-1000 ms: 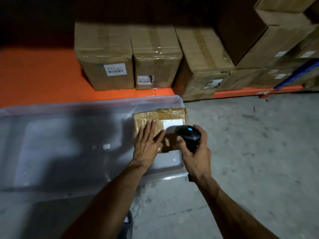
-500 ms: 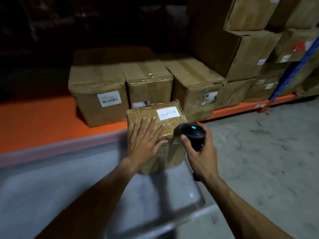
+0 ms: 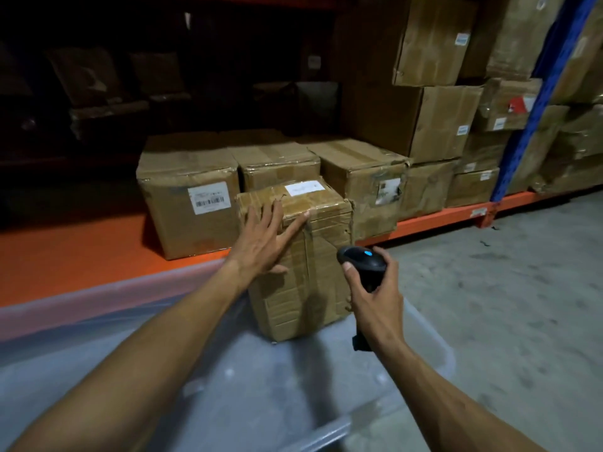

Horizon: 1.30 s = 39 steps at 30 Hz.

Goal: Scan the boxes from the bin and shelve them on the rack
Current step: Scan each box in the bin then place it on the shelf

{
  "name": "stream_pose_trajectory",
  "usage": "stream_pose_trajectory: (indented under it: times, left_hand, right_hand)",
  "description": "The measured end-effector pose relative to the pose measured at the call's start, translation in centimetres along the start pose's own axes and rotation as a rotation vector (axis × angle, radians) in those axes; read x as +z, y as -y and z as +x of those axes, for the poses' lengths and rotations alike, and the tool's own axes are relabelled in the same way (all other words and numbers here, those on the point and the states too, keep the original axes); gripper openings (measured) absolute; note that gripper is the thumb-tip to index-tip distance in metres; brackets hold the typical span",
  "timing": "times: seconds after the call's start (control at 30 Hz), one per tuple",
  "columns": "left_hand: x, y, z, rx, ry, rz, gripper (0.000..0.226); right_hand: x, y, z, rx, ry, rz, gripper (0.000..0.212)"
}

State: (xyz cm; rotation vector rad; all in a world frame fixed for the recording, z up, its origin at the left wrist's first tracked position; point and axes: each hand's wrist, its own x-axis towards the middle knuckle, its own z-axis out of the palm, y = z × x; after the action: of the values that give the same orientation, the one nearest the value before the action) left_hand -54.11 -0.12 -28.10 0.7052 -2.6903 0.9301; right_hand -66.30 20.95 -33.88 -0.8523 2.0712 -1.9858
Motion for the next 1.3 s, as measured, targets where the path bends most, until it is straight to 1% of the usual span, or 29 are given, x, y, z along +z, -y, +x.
stream_pose_trajectory:
  times: [0.03,0.1,0.17,0.27,0.37,0.43,0.57,0.67,0.77,0.83,0.9,1.0,1.03,1.07,1.17,1.23,1.3]
  left_hand:
    - [0.0,-0.6,0.0,-0.031,0.022,0.007,0.134]
    - [0.0,-1.4,0.2,-0.038,0.005,0.045,0.135]
    - [0.1,-1.9,1.0,-0.006,-0.039,0.093,0.129]
    - [0.0,-2.2,1.9,0.018,-0.015,0.122,0.120]
    - [0.4,-2.2,1.7,0.002,-0.004,0.093,0.118]
    - [1.1,-2.2,1.3,0.002,-0.034,0.084,0.119]
    - [1.6,-2.0,1.1,0.004,-0.060,0.062,0.121]
    - [1.4,-2.1,1.1,0.001,-0.041,0.045,0.120]
    - [1.2,-2.5,0.9,0.002,-0.030,0.035,0.118]
    - [1.2,-2.4,0.5,-0.002,-0.041,0.032,0.117]
    - [1.0,-2.5,0.3,-0.010,-0.045,0.034,0.117]
    - [0.6,-2.9,0.2,-0.014,-0.037,0.045,0.118]
    - [0.5,-3.1,0.2,-0.017,-0.035,0.052,0.118]
    - [0.5,-3.2,0.0,-0.021,-0.034,0.057,0.118]
    - [0.4,-3.3,-0.4,-0.037,-0.034,0.049,0.120]
    - [0.3,-3.5,-0.7,-0.042,-0.031,0.018,0.120]
    - [0.1,-3.7,-1.1,-0.045,-0.033,-0.014,0.116]
  right_hand:
    - [0.2,-0.7,-0.5,0.048,0.016,-0.013,0.054]
    - [0.8,-2.4,-1.0,0.118,0.071,-0.115,0.055]
    - [1.8,-4.2,-1.2,0.174,0.145,-0.293,0.056]
    - [3.6,-6.8,-1.5,0.297,0.264,-0.520,0.060]
    - [4.7,-9.3,-1.9,0.416,0.402,-0.641,0.062]
    - [5.2,-11.0,-1.8,0.445,0.482,-0.701,0.063]
    - [6.0,-13.1,-1.2,0.466,0.524,-0.755,0.064]
    - [6.1,-13.9,-1.2,0.521,0.554,-0.768,0.073]
    - [5.9,-14.5,-1.3,0.536,0.564,-0.788,0.068]
    - [5.8,-14.6,-1.2,0.527,0.574,-0.796,0.068]
    - [5.8,-14.5,-1.0,0.538,0.594,-0.794,0.073]
    - [5.3,-13.4,-0.7,0.555,0.620,-0.758,0.088]
    - [5.0,-12.7,-0.5,0.526,0.603,-0.757,0.091]
    - [4.5,-11.8,-0.1,0.473,0.563,-0.761,0.088]
    - [2.8,-8.1,2.2,0.269,0.348,-0.717,0.071]
    - [1.6,-5.0,4.5,0.155,0.182,-0.600,0.066]
    - [1.0,-1.6,7.2,0.115,0.048,-0.404,0.068]
